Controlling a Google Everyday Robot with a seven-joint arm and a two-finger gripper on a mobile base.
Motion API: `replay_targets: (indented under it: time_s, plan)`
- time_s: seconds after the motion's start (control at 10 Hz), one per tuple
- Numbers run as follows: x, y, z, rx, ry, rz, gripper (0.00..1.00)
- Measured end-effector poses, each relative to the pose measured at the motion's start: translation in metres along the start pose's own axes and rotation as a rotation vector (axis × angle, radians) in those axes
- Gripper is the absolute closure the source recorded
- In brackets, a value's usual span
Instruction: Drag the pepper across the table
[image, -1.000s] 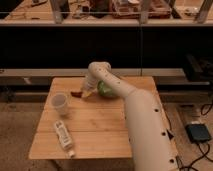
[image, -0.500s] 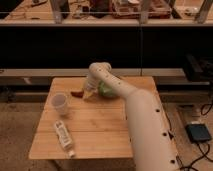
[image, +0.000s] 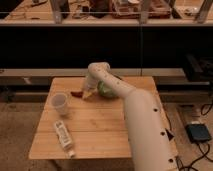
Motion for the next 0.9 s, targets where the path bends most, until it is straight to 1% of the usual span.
replay_targets:
  time_s: [0.2,0.3,0.6,0.9]
  plan:
    - [-0.0020,-0.0024,0.0014,0.005,0.008,-0.002,0.73]
    - [-0.0025,-0.0036,0.0011,0.008,0.012,-0.001,0.79]
    - [-0.0009,-0.0027,0.0000,0.008,0.015,0.001,0.80]
    - [0.0056,0.0058,-0.0024,0.000,0.012,-0.001,0.80]
